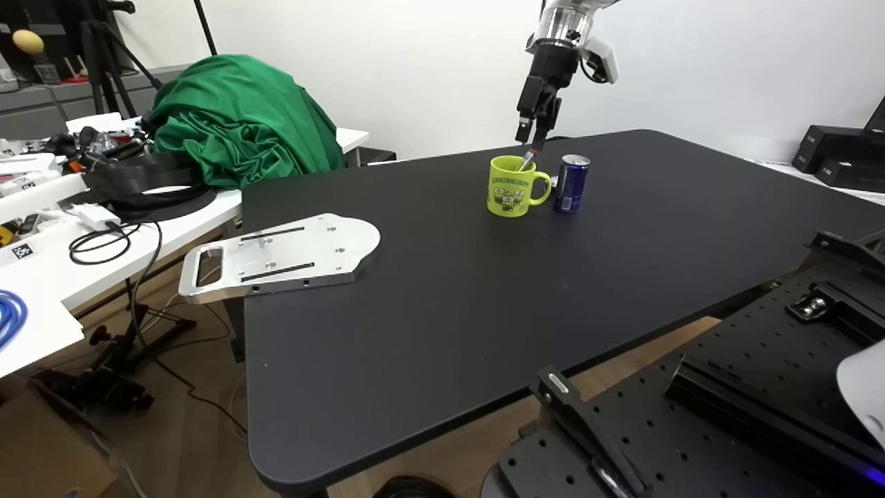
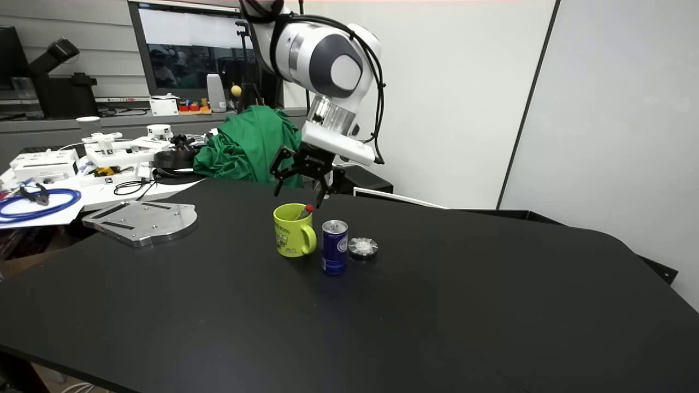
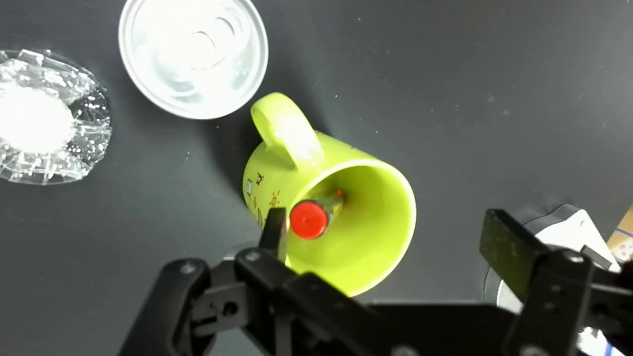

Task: Pick up the marker from the cup and place it on the table

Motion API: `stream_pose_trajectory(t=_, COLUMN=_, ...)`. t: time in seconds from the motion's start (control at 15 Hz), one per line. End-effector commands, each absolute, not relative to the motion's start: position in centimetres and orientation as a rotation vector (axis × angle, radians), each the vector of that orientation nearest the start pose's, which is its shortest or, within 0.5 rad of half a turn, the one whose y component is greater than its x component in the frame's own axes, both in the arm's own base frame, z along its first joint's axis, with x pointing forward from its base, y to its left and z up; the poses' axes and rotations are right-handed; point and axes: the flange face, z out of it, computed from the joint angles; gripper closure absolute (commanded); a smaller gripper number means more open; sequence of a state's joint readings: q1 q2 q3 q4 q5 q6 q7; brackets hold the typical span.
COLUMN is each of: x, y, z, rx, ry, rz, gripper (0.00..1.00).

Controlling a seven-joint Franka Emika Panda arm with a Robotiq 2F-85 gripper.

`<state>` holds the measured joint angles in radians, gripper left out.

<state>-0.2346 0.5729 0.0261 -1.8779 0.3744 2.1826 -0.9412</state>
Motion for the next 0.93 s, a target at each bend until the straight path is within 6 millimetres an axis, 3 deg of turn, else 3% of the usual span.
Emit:
stream_pose_trajectory(t=0.0, x=60.0, y=-11.2, z=19.0, rx=-2.698, ry=-0.617, rz=0.069, gripper=0.00)
stream_pose_trajectory(t=0.73, x=59.5, y=-12.1, z=17.9, rx=-2.699, ry=-0.597, rz=0.084, gripper=0.00)
stream_pose_trajectory(t=0.8, x=59.5, y=-12.0, z=17.7, rx=-2.700, ry=-0.598, rz=0.082, gripper=0.25)
stream_pose_trajectory(t=0.87, x=59.4, y=-12.0, z=17.6, rx=-2.699, ry=-0.599, rz=0.083, gripper=0.25)
